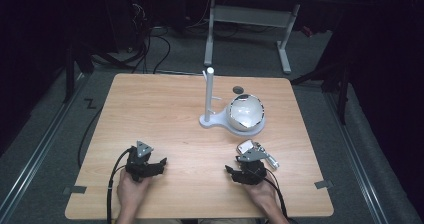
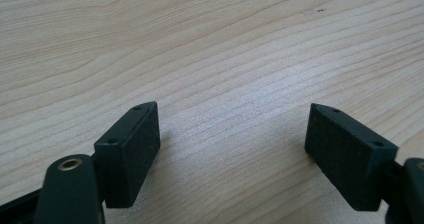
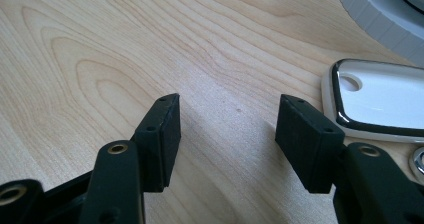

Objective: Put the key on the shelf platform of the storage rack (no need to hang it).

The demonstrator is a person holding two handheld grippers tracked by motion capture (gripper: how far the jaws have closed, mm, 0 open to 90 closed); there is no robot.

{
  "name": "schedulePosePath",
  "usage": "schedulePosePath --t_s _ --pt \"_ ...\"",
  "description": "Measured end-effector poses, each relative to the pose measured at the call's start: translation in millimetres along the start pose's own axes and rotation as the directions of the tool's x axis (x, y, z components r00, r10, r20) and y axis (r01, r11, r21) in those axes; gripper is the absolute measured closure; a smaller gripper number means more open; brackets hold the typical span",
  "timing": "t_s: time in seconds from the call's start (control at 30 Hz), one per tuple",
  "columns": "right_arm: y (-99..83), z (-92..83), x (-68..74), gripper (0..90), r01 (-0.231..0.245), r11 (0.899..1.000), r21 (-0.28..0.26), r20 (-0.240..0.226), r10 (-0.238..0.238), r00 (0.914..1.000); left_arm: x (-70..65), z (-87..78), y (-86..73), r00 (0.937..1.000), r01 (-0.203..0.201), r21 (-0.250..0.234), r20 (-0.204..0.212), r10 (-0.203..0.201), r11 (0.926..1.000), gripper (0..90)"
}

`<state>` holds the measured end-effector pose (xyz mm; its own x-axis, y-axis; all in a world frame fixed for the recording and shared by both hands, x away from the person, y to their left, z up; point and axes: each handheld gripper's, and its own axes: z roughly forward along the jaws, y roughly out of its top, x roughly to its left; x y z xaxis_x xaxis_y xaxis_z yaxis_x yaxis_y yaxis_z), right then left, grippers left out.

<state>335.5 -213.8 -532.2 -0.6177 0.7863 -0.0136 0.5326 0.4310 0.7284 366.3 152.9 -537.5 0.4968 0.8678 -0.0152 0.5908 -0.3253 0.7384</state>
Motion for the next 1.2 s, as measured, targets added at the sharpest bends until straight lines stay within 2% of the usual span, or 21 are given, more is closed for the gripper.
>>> schedulePosePath --t_s 0.3,0.53,0.67,0.87,1.0,1.2 --pt "1.6 -7.6 -2.6 48.4 -0.008 1.0 0.018 0.001 0.008 1.0 0.0 0.0 0.0 1.0 0.0 0.0 0.001 0.0 1.0 22.5" --pt "2.0 -16.9 -4.1 50.9 -0.022 1.0 -0.004 -0.012 0.022 0.9997 0.0 0.0 0.0 1.0 0.001 -0.001 0.001 -0.001 1.0 22.5" --pt "0.6 -22.2 -7.5 51.0 -0.047 0.999 -0.025 -0.018 0.047 0.9987 0.0 0.0 0.0 1.0 0.001 -0.001 0.001 -0.001 1.0 22.5" --pt "-0.6 -28.6 -9.3 50.7 -0.05 0.999 -0.014 -0.004 0.05 0.9987 0.0 0.1 0.0 1.0 0.001 -0.001 0.001 -0.001 1.0 22.5" --pt "-2.4 -34.5 -12.6 50.7 -0.058 0.998 -0.026 0.004 0.058 0.9983 -0.1 0.1 0.0 1.0 0.002 -0.002 0.001 -0.002 1.0 22.5" --pt "-9.4 -48.1 -24.2 50.8 -0.09 0.995 -0.04 0.017 0.091 0.9958 -0.1 0.0 0.0 1.0 0.001 -0.001 0.0 -0.001 1.0 22.5"
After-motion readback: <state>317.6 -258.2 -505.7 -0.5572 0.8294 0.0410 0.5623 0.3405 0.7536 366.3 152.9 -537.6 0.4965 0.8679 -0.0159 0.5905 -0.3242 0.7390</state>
